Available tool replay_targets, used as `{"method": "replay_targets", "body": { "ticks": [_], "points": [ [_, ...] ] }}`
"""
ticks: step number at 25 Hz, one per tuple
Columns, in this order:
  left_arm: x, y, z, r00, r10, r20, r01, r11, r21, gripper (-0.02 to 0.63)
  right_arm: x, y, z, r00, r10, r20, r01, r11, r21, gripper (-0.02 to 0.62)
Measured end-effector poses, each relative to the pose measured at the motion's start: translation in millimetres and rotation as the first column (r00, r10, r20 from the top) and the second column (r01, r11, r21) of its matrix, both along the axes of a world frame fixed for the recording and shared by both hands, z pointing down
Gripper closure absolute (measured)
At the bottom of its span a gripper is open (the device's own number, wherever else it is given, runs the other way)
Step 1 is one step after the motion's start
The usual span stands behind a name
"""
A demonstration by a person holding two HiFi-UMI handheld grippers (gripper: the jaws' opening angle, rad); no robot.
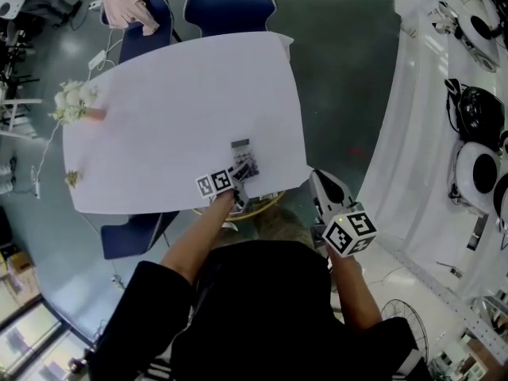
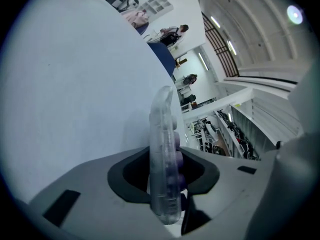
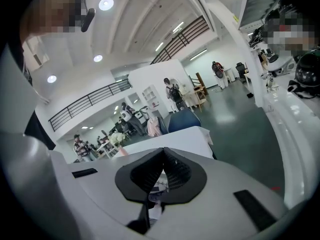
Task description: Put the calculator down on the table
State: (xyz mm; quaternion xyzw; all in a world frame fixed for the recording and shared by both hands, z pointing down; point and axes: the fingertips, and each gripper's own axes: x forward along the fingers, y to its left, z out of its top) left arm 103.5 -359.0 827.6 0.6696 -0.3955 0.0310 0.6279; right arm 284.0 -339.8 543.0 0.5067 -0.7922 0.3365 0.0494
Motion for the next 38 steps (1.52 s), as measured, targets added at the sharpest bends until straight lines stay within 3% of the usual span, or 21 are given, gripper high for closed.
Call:
{"method": "replay_targets", "body": {
  "ticks": [4,12,20,26,29,32,35,38],
  "points": [
    [-1,4,7,0.998,0.03,0.055,-0.029,0.999,-0.019,0.462,3,3,2,1.0,0.001,-0.012,-0.001,1.0,0.005,0.597],
    [8,15,1,0.979,0.123,0.162,-0.118,0.992,-0.042,0.305,-11,13,-14,1.0,-0.007,0.001,0.007,0.999,0.039,0.597],
    [-9,40,5,0.915,0.241,0.323,-0.225,0.971,-0.085,0.255,-11,29,-44,0.999,0.024,-0.029,-0.02,0.993,0.117,0.597],
    [-37,58,-2,0.921,0.255,0.295,-0.248,0.967,-0.062,0.252,-34,69,-41,0.997,0.072,-0.042,-0.067,0.991,0.113,0.597],
    [-59,75,-25,0.922,0.263,0.284,-0.271,0.962,-0.011,0.252,-56,98,-40,0.996,0.078,-0.053,-0.072,0.992,0.099,0.597],
    [-74,93,-69,0.922,0.279,0.266,-0.317,0.942,0.107,0.252,-76,114,-48,0.994,0.068,-0.086,-0.056,0.989,0.138,0.597],
    [-84,121,-143,0.929,0.288,0.234,-0.348,0.895,0.279,0.252,-92,124,-59,0.992,0.071,-0.105,-0.051,0.983,0.175,0.597],
    [-109,163,-220,0.947,0.233,0.221,-0.31,0.841,0.443,0.252,-118,138,-69,0.992,0.041,-0.12,-0.017,0.981,0.193,0.597]
  ]
}}
